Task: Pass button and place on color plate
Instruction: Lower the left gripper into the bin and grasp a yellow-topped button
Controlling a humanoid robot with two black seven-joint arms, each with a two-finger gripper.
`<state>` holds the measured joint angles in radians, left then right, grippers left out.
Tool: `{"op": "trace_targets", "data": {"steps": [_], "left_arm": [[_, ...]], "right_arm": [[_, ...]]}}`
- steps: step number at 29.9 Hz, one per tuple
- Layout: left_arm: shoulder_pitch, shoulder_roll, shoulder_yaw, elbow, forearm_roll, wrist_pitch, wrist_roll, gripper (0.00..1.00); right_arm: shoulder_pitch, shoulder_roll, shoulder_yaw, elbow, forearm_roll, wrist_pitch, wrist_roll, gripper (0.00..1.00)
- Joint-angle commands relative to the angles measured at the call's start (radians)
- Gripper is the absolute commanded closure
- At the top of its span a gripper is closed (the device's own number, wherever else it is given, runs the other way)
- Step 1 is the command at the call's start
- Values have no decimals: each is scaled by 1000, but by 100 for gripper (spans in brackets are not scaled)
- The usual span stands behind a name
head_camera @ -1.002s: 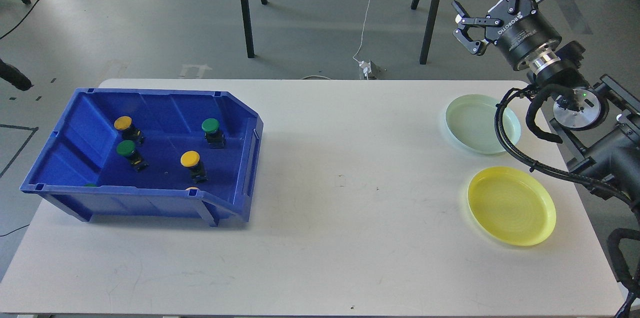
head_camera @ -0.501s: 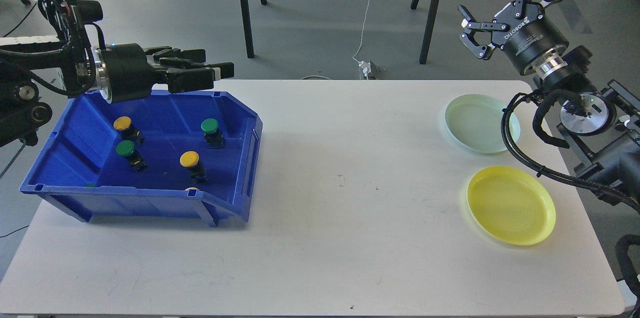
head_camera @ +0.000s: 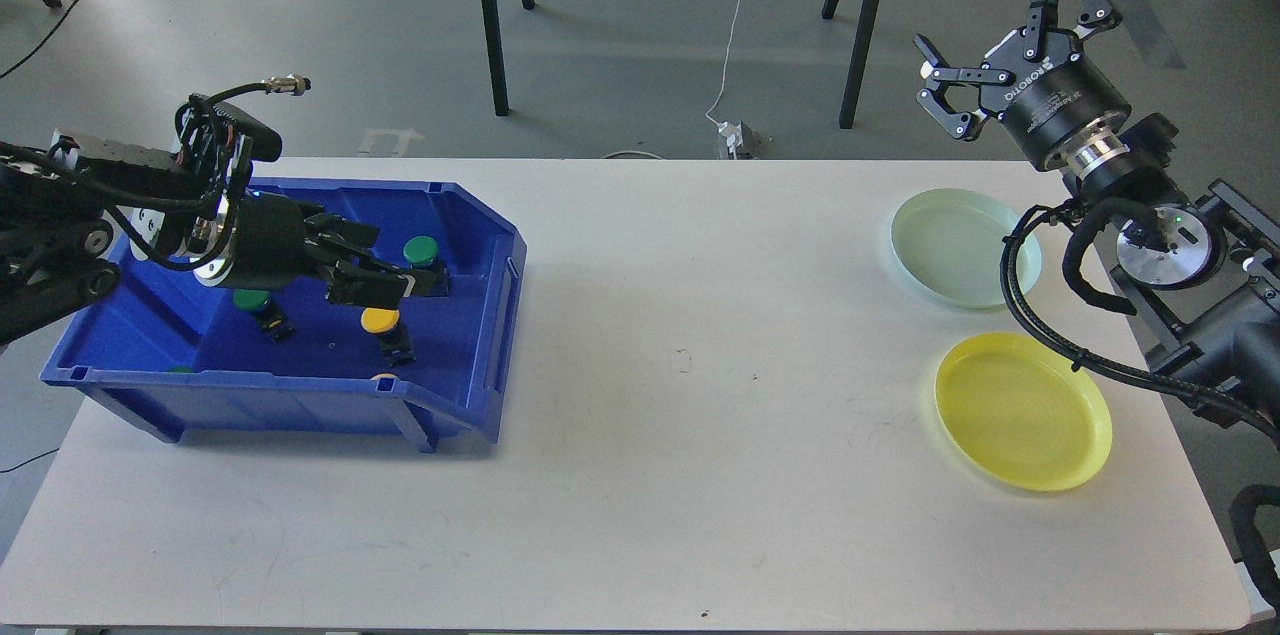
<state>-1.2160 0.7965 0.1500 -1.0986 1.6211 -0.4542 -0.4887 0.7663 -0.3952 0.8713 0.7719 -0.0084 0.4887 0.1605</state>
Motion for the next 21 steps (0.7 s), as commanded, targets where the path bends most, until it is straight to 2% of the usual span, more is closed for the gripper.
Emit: {"op": "trace_targets", "data": {"steps": [1,6,21], "left_arm": [[-8,-78,5,75,0,-34,0,0],[-8,-137,66,163,2,-34,0,0],[38,-198,77,287,13,-34,0,0]], "right_arm": [[-1,-2,1,1,1,0,1,1],[-4,-2,1,1,1,0,1,1],[-30,-2,6,37,1,0,1,1]]}}
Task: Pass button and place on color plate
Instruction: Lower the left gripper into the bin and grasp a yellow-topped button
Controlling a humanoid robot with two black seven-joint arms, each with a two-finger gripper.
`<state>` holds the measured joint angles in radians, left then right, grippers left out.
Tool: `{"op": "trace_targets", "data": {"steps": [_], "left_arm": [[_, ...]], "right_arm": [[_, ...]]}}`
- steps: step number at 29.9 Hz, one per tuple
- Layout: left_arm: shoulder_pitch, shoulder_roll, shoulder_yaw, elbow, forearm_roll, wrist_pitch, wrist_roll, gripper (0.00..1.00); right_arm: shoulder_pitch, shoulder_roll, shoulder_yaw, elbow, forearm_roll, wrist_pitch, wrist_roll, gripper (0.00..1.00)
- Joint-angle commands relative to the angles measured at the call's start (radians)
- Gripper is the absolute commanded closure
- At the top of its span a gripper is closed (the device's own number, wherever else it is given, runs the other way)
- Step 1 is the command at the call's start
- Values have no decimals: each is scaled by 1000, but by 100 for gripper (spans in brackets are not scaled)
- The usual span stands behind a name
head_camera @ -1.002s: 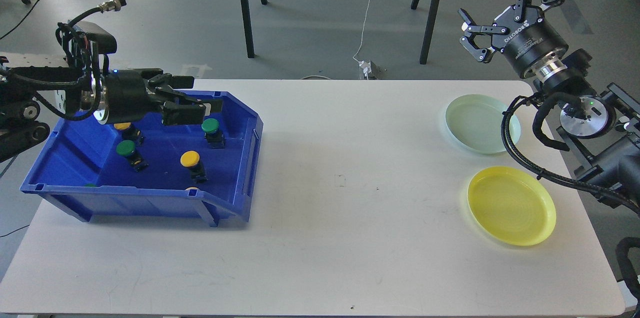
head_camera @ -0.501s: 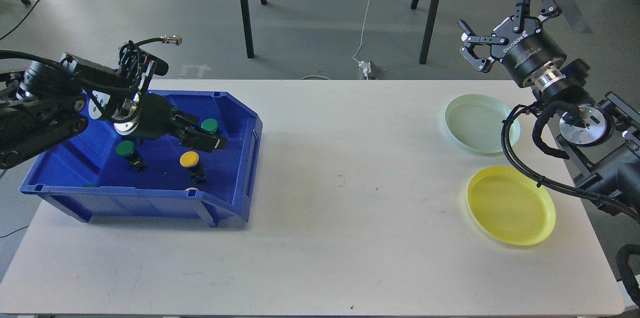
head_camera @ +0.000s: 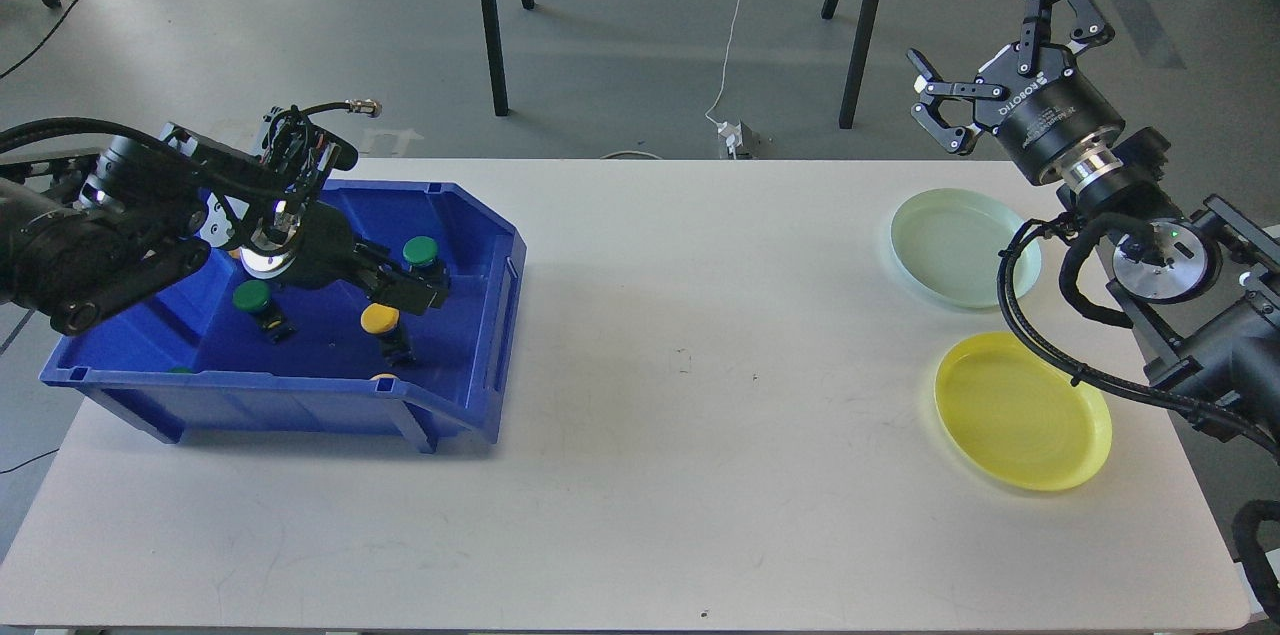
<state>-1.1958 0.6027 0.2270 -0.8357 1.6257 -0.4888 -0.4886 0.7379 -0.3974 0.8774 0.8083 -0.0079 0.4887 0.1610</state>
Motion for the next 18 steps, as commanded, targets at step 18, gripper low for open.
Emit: {"op": "trace_targets", "data": {"steps": [18], "left_arm": [[64,-30,-1,76,40,0,0,1]], "right_arm": [[-14,0,15,2,0,0,0,1]]}}
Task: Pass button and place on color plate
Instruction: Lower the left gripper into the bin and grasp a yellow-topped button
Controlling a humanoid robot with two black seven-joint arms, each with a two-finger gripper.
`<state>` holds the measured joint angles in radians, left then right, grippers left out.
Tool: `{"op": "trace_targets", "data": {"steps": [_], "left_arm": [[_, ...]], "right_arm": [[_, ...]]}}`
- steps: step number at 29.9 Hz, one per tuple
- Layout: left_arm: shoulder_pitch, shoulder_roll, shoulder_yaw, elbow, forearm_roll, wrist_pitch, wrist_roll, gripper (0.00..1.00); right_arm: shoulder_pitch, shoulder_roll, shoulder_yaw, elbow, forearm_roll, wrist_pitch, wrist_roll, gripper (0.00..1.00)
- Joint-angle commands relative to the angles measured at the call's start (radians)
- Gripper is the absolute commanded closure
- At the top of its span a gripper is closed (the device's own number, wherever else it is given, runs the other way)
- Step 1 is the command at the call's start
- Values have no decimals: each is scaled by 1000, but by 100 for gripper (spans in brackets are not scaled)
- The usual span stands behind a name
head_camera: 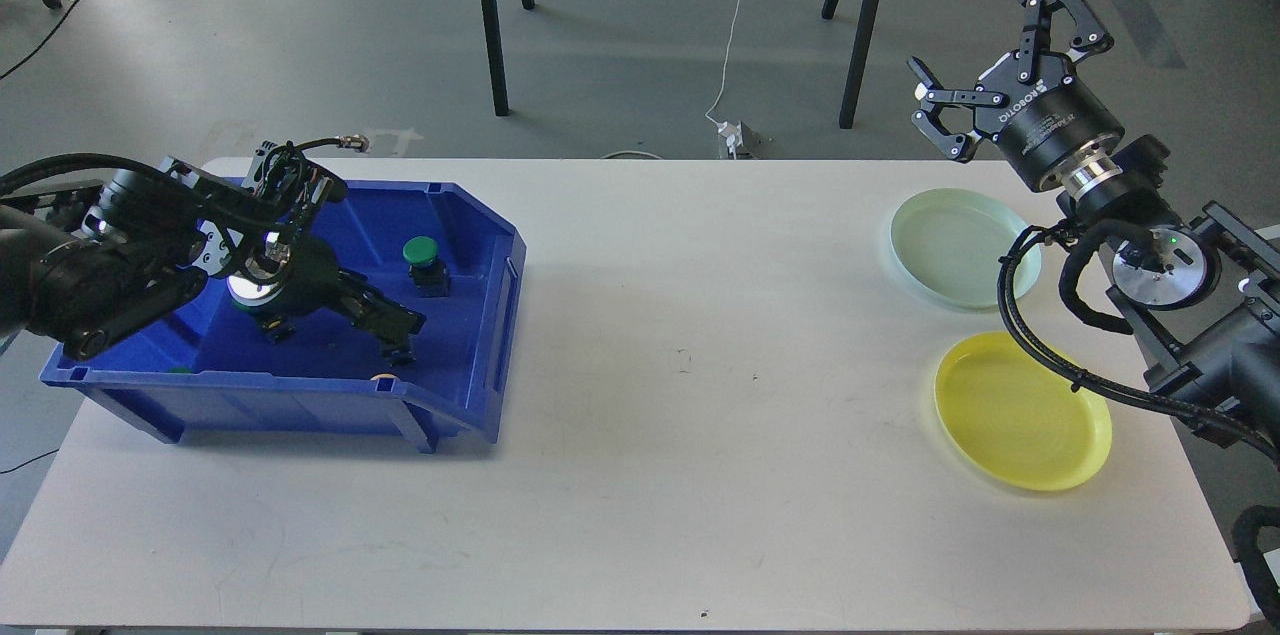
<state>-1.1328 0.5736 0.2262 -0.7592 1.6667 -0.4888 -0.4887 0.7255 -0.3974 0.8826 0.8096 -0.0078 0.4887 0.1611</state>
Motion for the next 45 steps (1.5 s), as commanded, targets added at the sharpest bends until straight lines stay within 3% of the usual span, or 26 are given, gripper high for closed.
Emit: {"op": "trace_targets", "data": {"steps": [1,13,33,45], "left_arm": [[1,-1,-1,0,-1,0,0,1],[25,-61,1,69,16,0,0,3],[48,-61,1,70,44,0,0,27],[59,-60,-1,74,41,0,0,30]], "right_arm": [[-1,0,12,0,0,0,0,1],[-5,-11,19,6,0,0,-2,1],[-31,-14,19,20,0,0,0,1],[-32,-17,19,20,0,0,0,1]]}}
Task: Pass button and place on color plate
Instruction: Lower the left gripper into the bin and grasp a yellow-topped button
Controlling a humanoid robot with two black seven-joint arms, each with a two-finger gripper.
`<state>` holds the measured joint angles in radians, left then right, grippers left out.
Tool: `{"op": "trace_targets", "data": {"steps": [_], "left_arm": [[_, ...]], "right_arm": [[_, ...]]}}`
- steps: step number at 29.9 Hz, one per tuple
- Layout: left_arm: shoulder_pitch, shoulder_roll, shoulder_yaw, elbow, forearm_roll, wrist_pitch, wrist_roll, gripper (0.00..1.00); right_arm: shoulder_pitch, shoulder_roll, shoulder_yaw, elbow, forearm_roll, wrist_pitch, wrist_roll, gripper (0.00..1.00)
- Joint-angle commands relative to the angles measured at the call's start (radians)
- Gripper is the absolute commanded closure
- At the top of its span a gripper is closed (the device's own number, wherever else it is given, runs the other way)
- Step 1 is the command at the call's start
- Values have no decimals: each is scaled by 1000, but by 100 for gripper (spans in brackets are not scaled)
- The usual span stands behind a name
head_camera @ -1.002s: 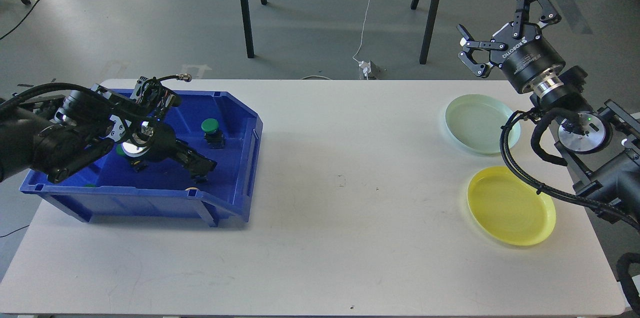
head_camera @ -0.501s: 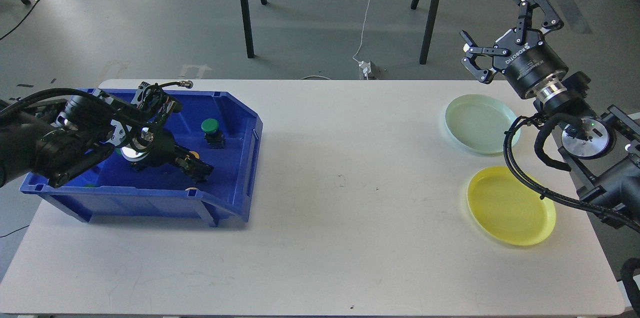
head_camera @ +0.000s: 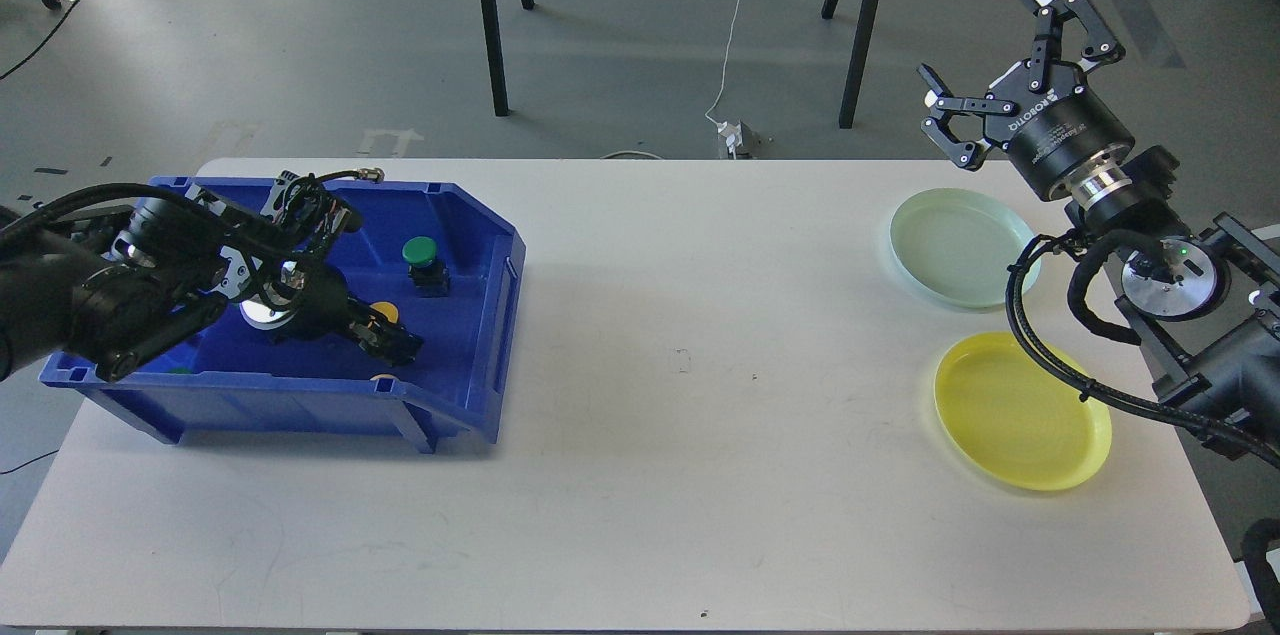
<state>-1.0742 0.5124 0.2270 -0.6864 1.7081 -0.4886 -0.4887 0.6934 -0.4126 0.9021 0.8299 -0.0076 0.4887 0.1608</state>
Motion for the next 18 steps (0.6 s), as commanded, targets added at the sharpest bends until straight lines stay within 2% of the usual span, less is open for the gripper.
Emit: {"op": "trace_targets", "data": {"steps": [1,5,16,18], "left_arm": [[0,3,0,1,-1,0,0,33],[0,1,-2,1,1,0,0,42],[-3,-3,-2,34,-1,2,0,44],[-3,-3,-2,34,-1,15,0,50]], "right_arm": [[0,-2,0,0,0,0,0,1],[0,-2,0,0,0,0,0,1],[-6,-2,4,0,0,0,0,1],[-6,-2,4,0,0,0,0,1]]}}
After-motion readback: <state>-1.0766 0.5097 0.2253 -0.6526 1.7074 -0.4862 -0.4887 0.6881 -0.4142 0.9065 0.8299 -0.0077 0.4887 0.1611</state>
